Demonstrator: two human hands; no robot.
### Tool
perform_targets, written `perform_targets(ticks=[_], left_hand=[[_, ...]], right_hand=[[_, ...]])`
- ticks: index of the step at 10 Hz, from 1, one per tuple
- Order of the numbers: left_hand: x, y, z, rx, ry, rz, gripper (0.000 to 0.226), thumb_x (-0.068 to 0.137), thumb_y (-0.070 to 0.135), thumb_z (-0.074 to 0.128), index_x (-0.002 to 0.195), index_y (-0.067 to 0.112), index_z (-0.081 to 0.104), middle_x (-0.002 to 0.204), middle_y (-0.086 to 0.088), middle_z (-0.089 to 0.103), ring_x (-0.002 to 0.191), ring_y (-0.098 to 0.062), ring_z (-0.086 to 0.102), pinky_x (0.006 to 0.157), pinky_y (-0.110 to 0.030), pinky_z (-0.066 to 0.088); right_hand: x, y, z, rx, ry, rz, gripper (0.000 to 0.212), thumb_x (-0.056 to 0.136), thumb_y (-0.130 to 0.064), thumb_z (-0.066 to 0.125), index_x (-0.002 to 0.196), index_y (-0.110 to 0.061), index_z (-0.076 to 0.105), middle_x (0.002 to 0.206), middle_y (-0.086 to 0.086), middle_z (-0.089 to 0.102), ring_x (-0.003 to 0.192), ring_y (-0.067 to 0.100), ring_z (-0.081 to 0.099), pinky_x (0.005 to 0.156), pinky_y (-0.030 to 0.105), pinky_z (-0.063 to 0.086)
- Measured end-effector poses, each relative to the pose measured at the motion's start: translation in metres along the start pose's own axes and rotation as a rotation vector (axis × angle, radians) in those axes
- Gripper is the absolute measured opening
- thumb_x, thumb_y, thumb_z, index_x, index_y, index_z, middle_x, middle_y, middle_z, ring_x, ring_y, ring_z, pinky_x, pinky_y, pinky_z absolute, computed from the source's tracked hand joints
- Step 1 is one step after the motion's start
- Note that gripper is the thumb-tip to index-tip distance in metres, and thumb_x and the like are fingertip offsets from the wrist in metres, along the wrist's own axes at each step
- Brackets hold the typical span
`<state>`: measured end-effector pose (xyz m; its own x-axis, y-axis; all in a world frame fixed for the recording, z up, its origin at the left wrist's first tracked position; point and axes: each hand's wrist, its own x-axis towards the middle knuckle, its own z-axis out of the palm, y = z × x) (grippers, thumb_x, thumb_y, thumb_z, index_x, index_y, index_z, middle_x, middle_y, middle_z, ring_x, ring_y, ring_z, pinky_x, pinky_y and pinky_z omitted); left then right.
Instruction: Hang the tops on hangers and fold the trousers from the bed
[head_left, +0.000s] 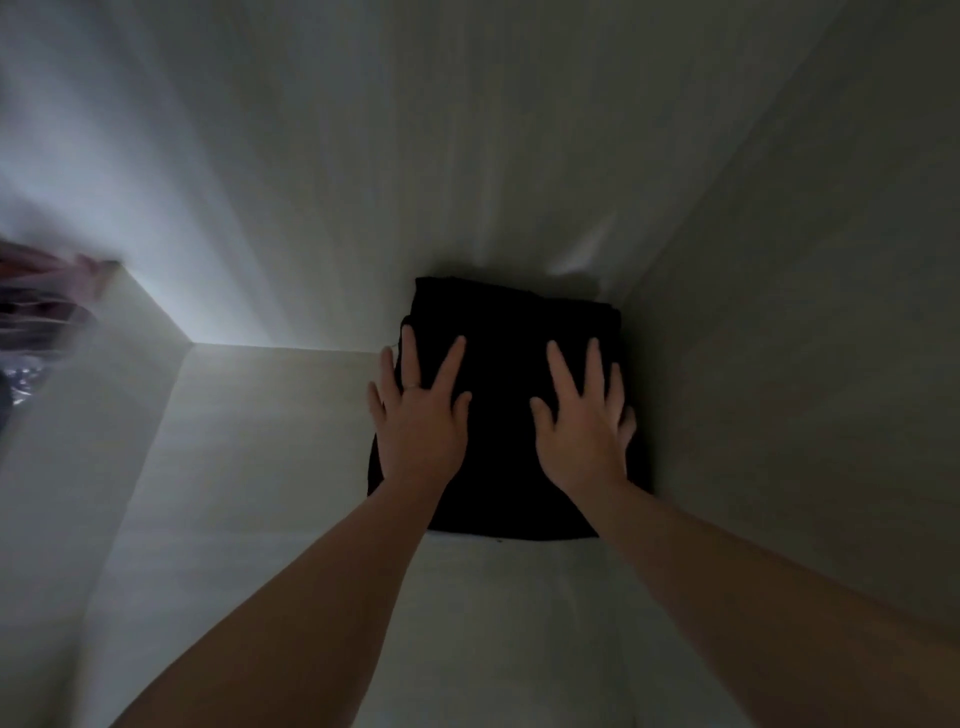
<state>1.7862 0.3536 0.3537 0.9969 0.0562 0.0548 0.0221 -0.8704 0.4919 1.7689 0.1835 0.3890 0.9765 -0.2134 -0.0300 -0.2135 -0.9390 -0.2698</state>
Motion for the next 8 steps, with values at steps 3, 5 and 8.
perform_targets(ticks=[3, 5, 8], left_hand=[[0.026, -0.031, 0.065, -0.031, -0.003, 0.022, 0.061, 0.101, 0.066, 0.026, 0.154, 0.057, -0.002, 0.168, -0.002, -0.018, 0.155, -0.039, 0.003, 0.120, -0.063, 0.018], [0.031, -0.029, 0.071, -0.017, -0.052, 0.008, 0.061, 0.102, 0.066, 0.025, 0.153, 0.058, -0.006, 0.168, -0.001, -0.021, 0.155, -0.036, -0.002, 0.121, -0.062, 0.014], [-0.016, -0.009, 0.024, 0.204, -0.337, -0.013, 0.067, 0.103, 0.060, 0.023, 0.157, 0.044, -0.014, 0.167, -0.006, -0.024, 0.154, -0.034, -0.016, 0.123, -0.060, 0.003]], right_hand=[[0.028, 0.022, 0.084, -0.147, 0.040, -0.004, 0.063, 0.102, -0.059, 0.020, 0.158, -0.041, -0.002, 0.168, 0.003, -0.015, 0.153, 0.041, -0.001, 0.117, 0.066, 0.017], [0.034, 0.027, 0.093, -0.145, 0.019, 0.015, 0.065, 0.100, -0.059, 0.018, 0.159, -0.039, -0.002, 0.167, 0.005, -0.015, 0.152, 0.043, -0.003, 0.118, 0.065, 0.013], [0.017, 0.039, 0.028, -0.193, -0.483, -0.044, 0.073, 0.097, -0.070, 0.026, 0.151, -0.051, -0.019, 0.160, -0.009, -0.036, 0.153, 0.032, -0.015, 0.120, 0.061, 0.003]])
